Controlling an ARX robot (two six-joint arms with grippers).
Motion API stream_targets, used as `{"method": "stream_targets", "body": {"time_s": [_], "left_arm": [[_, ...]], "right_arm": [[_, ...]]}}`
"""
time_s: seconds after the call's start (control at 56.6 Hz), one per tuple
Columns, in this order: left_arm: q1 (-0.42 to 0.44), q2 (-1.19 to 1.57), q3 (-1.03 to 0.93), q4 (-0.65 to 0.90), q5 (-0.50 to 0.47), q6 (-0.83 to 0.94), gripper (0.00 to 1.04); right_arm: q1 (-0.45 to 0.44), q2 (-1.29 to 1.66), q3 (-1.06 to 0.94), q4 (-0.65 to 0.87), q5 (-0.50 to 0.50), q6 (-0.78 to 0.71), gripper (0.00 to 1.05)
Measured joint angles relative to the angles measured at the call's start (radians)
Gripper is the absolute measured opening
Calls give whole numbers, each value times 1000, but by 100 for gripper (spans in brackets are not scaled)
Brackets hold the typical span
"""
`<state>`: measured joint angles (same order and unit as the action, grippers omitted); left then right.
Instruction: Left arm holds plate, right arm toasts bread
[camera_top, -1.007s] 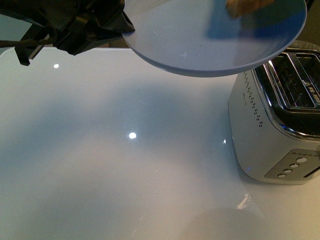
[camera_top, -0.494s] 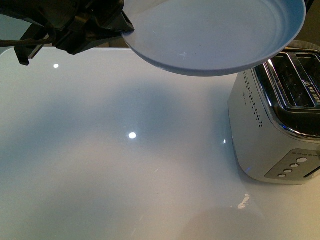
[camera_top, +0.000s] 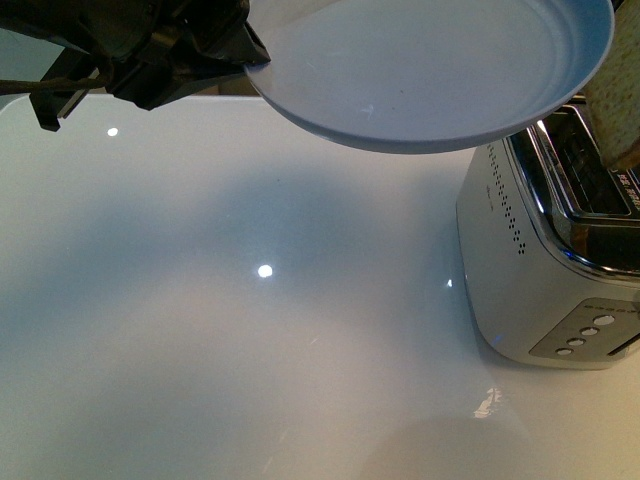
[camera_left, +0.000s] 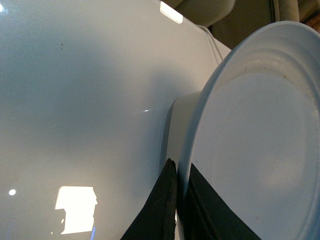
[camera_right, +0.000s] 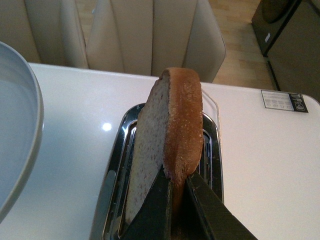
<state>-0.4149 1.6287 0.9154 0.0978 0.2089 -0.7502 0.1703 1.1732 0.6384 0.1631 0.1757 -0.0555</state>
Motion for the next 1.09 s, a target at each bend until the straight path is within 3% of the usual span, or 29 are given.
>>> {"method": "stream_targets", "body": {"time_s": [0.547,1.095], "left_arm": [[0,0,0,0,0,0,3],[0,0,0,0,0,0,3]], "right_arm": [[26,112,0,34,61,-12,3],[37,259,-8,111,60,-19,3]]}}
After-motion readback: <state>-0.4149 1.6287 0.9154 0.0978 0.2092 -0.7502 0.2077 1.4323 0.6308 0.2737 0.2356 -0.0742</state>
